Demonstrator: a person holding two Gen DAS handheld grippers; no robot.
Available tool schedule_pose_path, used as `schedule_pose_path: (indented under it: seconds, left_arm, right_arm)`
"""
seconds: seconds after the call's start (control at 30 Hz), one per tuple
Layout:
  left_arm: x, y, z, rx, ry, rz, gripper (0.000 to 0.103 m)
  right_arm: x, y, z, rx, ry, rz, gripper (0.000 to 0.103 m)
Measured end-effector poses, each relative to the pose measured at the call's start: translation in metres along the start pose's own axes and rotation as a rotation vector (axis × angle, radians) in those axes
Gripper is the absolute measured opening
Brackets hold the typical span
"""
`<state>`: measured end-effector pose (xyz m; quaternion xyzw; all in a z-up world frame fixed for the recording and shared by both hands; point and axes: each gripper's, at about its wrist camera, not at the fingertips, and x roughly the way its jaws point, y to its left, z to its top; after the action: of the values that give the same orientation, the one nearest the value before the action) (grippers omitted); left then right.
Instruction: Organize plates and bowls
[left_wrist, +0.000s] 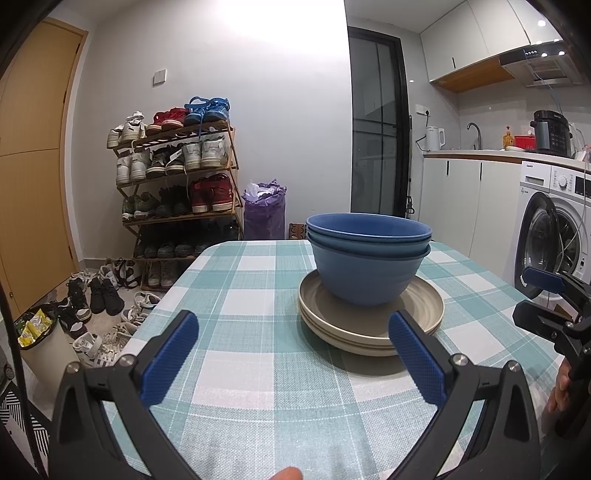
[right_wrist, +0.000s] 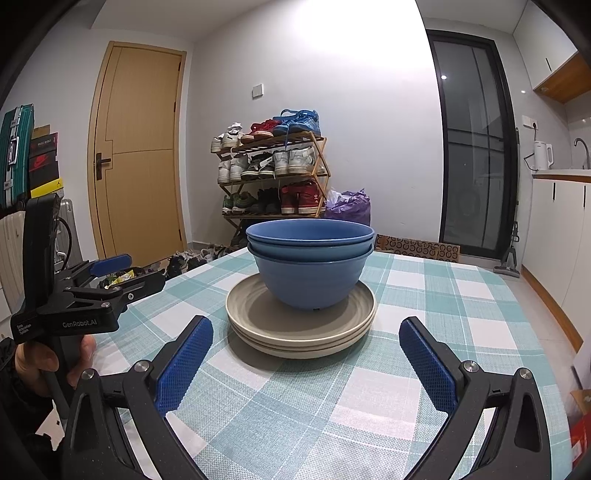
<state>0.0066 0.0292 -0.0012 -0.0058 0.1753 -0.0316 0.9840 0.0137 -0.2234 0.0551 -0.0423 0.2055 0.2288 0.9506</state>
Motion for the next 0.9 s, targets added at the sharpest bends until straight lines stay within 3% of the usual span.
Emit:
schedule_pose_path:
  seconds: [0.9]
  left_arm:
    - [-0.0004,0.0000,-0.0001,0.000,-0.001,0.001,0.103]
  right_arm:
    - [-0.0001,-0.0002,0.0020,-0.001,-0.001,0.002,0.103]
